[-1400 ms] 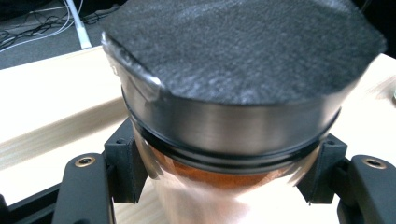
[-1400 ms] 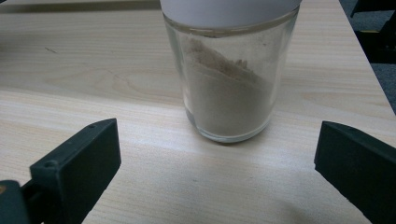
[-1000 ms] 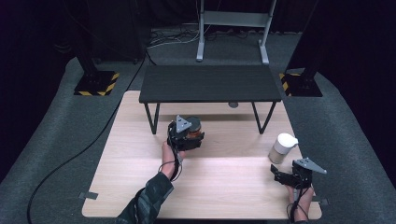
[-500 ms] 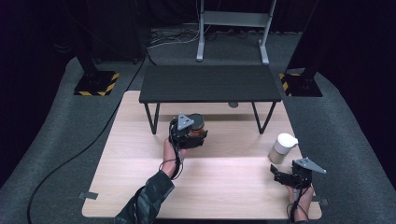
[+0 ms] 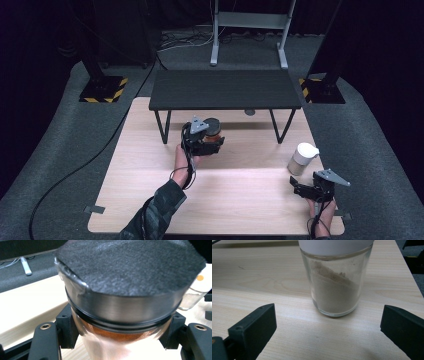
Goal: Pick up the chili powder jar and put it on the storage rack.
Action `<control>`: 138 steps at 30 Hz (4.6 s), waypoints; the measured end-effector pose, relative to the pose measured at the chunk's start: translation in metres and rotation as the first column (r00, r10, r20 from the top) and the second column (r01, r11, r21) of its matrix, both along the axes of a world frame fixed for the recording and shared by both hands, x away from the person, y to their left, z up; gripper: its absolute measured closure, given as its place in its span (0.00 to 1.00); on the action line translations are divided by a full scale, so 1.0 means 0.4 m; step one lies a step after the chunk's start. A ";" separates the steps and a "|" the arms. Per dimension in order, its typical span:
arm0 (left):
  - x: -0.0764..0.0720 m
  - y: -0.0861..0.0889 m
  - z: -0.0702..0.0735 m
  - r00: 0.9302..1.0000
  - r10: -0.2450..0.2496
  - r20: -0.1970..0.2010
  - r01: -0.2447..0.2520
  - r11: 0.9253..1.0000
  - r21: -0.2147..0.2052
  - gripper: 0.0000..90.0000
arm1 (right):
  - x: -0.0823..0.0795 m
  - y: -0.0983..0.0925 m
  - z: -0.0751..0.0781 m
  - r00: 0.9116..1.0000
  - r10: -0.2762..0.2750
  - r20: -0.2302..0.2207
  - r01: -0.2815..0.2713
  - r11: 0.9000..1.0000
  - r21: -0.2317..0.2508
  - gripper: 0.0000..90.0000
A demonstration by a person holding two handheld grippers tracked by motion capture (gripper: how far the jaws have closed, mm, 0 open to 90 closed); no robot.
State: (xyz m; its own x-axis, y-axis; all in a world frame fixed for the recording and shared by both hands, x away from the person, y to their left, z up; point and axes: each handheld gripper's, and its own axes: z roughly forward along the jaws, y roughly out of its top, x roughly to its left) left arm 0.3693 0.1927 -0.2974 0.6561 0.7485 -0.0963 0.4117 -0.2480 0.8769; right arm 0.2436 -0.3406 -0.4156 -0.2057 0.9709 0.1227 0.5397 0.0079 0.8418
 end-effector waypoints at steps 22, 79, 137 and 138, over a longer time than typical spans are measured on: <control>0.064 -0.005 0.094 1.000 -0.028 0.003 0.028 0.999 0.042 0.35 | 0.004 0.002 0.002 1.000 0.002 -0.008 -0.002 1.000 -0.006 0.00; 0.191 -0.039 0.248 0.997 0.066 0.037 -0.068 0.996 0.050 0.35 | 0.010 -0.002 0.005 1.000 0.017 -0.020 -0.017 1.000 -0.004 0.00; 0.198 -0.059 0.322 0.993 -0.032 -0.114 0.062 0.961 0.271 0.04 | 0.007 -0.004 0.004 1.000 0.010 -0.018 -0.010 1.000 0.006 0.00; 0.185 -0.058 0.322 0.993 -0.033 -0.114 0.064 0.959 0.276 0.04 | 0.007 -0.004 0.004 1.000 0.010 -0.018 -0.010 1.000 0.006 0.00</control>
State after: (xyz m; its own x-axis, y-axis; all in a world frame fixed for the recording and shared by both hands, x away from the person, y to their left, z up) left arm 0.4434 0.1697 -0.1686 0.6894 0.7232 0.0403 0.4805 -0.4983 0.7217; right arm 0.2465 -0.3422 -0.4141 -0.2127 0.9681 0.1325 0.5550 0.0081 0.8318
